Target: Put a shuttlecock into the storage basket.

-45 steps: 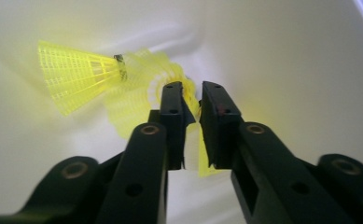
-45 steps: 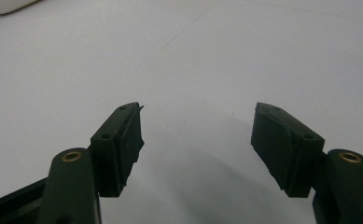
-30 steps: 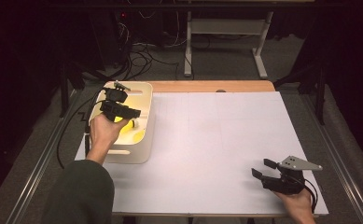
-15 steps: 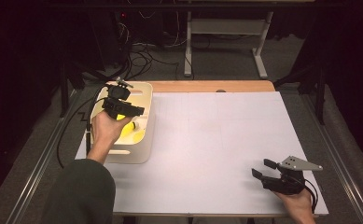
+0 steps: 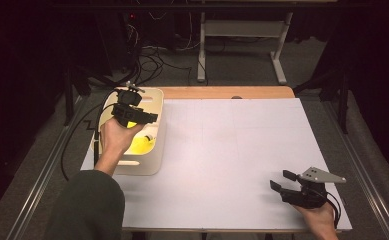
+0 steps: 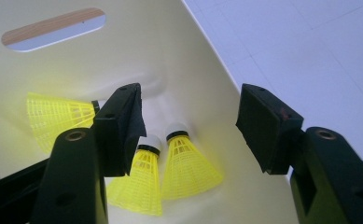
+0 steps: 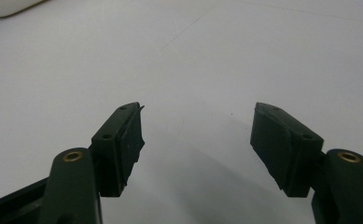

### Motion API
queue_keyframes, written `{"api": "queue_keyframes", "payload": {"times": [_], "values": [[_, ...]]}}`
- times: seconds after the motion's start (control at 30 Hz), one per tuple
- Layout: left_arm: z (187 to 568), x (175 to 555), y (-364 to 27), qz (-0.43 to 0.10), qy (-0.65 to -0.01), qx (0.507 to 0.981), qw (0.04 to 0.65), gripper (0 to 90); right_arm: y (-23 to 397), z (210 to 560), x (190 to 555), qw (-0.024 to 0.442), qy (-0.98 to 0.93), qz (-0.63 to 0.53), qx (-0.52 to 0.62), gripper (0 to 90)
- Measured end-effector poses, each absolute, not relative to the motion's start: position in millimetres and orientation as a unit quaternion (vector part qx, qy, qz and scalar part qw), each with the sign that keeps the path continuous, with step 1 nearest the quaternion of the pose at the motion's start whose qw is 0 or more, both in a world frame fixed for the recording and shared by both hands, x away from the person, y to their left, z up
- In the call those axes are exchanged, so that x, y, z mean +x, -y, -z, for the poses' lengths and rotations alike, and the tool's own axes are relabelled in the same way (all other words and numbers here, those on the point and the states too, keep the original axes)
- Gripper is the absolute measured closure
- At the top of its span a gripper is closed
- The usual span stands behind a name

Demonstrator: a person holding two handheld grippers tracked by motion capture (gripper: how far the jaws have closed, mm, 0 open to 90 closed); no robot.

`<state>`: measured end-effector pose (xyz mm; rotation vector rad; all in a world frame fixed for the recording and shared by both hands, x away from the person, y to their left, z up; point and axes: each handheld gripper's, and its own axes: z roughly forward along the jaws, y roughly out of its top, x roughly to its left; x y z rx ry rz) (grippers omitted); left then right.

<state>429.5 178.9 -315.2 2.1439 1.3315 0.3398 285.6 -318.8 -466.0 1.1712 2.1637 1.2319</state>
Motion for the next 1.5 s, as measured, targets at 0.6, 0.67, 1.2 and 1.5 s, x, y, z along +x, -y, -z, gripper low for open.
{"api": "queue_keyframes", "payload": {"times": [0.6, 0.67, 1.2, 1.5], "values": [[307.7, 425.9, -159.0, -0.14, -0.481, 0.816, 0.289, 39.9, 319.0, 465.7, 285.0, 0.194, -0.771, -0.441, 0.417, 34.7], [307.4, 425.2, -156.7, -0.139, -0.479, 0.816, 0.291, 39.7, 319.3, 465.8, 285.2, 0.193, -0.771, -0.441, 0.417, 34.7], [307.2, 423.1, -139.1, -0.127, -0.461, 0.827, 0.297, 38.1, 319.4, 465.6, 284.9, 0.195, -0.77, -0.441, 0.416, 34.7], [308.8, 423.1, -127.1, -0.123, -0.452, 0.832, 0.297, 38.5, 319.5, 465.6, 284.8, 0.195, -0.771, -0.442, 0.416, 34.7]]}}
